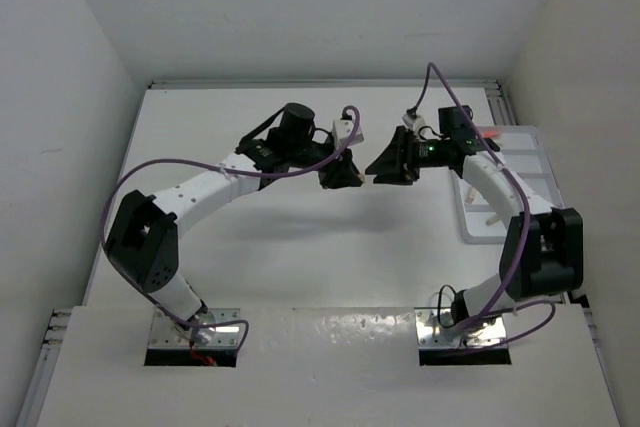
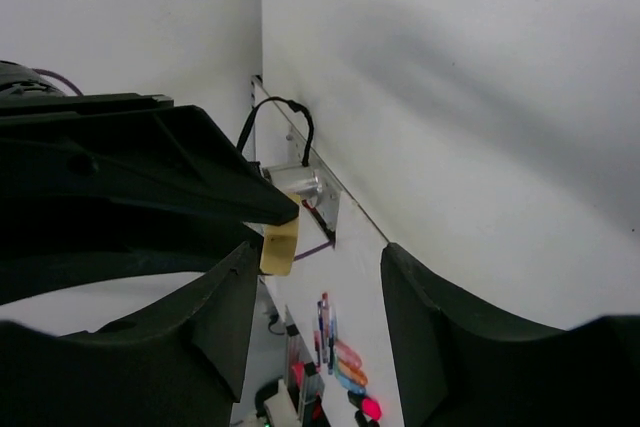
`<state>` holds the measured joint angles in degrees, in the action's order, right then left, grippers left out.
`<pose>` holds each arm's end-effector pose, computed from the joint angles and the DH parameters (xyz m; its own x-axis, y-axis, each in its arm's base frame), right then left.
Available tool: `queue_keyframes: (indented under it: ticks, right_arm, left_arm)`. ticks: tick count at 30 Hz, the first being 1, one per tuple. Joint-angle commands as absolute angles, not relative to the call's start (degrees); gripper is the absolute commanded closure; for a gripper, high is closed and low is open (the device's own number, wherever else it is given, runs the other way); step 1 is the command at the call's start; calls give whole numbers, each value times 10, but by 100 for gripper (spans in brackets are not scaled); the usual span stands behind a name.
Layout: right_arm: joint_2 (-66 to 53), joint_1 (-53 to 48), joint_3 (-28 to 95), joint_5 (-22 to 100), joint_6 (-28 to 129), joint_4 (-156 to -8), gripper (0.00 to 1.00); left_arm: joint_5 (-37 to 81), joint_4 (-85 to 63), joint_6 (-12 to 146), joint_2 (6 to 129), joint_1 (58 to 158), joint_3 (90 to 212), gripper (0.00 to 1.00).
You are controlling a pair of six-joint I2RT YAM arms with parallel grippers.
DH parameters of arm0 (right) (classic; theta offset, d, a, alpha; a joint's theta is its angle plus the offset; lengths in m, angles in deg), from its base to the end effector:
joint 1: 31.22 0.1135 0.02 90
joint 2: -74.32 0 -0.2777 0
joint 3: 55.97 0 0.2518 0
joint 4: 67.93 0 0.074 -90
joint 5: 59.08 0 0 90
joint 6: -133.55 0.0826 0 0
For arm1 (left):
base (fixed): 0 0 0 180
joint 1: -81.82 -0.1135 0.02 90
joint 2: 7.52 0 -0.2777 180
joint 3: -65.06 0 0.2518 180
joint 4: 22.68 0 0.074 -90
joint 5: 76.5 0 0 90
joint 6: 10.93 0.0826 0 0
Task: Sort the stationery into containers
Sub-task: Pick up the stationery from the center of the board, then place the stationery in the storage box.
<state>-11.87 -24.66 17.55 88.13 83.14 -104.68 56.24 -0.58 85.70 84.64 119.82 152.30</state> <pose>0.3144 0.1061 0.2452 -0.9671 0.2362 -0.0944 0.0145 0.4218 0.9066 0.2817 -0.2912 0.3082 -0.2484 0.3017 -0.9205 0.9637 0.1728 -0.2034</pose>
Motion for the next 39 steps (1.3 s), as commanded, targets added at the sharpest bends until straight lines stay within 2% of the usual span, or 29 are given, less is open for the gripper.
queue_keyframes:
  ticks: [1, 6, 8, 9, 10, 15, 16, 18, 19, 20, 21, 23, 26, 30, 35, 39]
  right_arm:
    - [-126, -230, 210, 887, 820, -1041, 48]
    - [-141, -201, 222, 887, 809, -1043, 45]
    - [-143, -197, 223, 884, 806, -1050, 48]
    - [-144, -195, 223, 883, 806, -1050, 51]
    - [-147, -195, 221, 883, 806, -1051, 60]
    - [-152, -184, 216, 880, 799, -1054, 75]
    - [-151, -181, 213, 880, 795, -1054, 84]
    - [-148, -179, 212, 878, 791, -1057, 93]
    - [-148, -179, 212, 878, 785, -1061, 100]
    - [-146, -180, 214, 875, 778, -1068, 100]
    - [-143, -183, 218, 873, 769, -1084, 100]
    - [-137, -205, 221, 870, 748, -1108, 100]
    - [-129, -262, 236, 866, 689, -1178, 100]
    - [-119, -377, 260, 839, 581, -1275, 100]
    - [-91, -498, 271, 674, 406, -1370, 100]
    - [-85, -566, 244, 596, 318, -1367, 100]
  left_arm:
    - [557, -3, 862, 849, 1210, 1555, 100]
    - [559, 2, 866, 859, 1215, 1564, 100]
    - [559, 1, 866, 859, 1214, 1565, 100]
    - [558, 1, 866, 859, 1214, 1565, 100]
    - [557, 2, 866, 859, 1214, 1565, 100]
    - [552, 2, 868, 857, 1213, 1565, 100]
    - [552, 2, 868, 856, 1212, 1565, 100]
    - [551, 2, 867, 854, 1210, 1565, 100]
    - [550, 5, 867, 854, 1209, 1565, 96]
    - [548, 5, 867, 853, 1208, 1565, 88]
    - [539, 7, 865, 851, 1204, 1564, 64]
    - [521, 11, 856, 847, 1199, 1561, 42]
    - [508, 24, 845, 842, 1169, 1558, 29]
    - [512, 36, 846, 830, 1132, 1544, 25]
    - [519, 58, 857, 825, 1101, 1533, 25]
    - [521, 82, 865, 836, 1094, 1545, 25]
